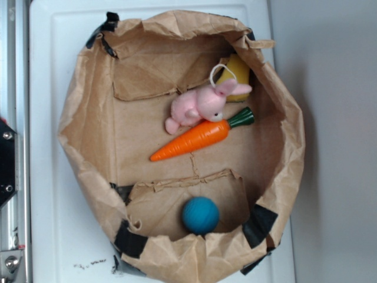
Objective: Grab the blue ball.
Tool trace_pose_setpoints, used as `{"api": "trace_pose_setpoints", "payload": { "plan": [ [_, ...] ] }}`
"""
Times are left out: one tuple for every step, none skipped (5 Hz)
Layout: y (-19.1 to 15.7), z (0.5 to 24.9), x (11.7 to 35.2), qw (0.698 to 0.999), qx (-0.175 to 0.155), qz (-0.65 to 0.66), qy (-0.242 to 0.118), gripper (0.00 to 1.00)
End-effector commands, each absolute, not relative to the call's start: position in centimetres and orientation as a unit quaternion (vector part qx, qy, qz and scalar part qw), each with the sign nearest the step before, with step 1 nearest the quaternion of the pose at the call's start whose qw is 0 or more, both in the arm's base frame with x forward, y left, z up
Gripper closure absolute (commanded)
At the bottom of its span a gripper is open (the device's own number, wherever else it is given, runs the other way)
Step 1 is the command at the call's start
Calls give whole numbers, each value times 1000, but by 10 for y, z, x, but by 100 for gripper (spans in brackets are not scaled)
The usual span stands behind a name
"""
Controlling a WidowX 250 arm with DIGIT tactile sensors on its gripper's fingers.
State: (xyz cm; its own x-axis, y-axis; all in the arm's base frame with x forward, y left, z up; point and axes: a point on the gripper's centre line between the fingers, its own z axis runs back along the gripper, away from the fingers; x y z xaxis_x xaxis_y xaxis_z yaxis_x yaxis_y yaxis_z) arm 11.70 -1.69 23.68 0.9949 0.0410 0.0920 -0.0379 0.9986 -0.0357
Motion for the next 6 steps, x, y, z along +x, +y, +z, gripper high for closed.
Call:
{"api": "trace_pose_setpoints", "payload": {
  "plan": [
    [-17, 237, 117, 999, -17, 20, -46, 0],
    [-25, 226, 167, 999, -21, 20, -44, 0],
    [-22, 188, 217, 997, -12, 61, -39, 0],
    [-22, 188, 217, 997, -12, 61, -39, 0],
    [-22, 188, 217, 997, -12, 61, -39, 0],
    [-22, 188, 217, 997, -12, 61, -39, 0]
  ]
}}
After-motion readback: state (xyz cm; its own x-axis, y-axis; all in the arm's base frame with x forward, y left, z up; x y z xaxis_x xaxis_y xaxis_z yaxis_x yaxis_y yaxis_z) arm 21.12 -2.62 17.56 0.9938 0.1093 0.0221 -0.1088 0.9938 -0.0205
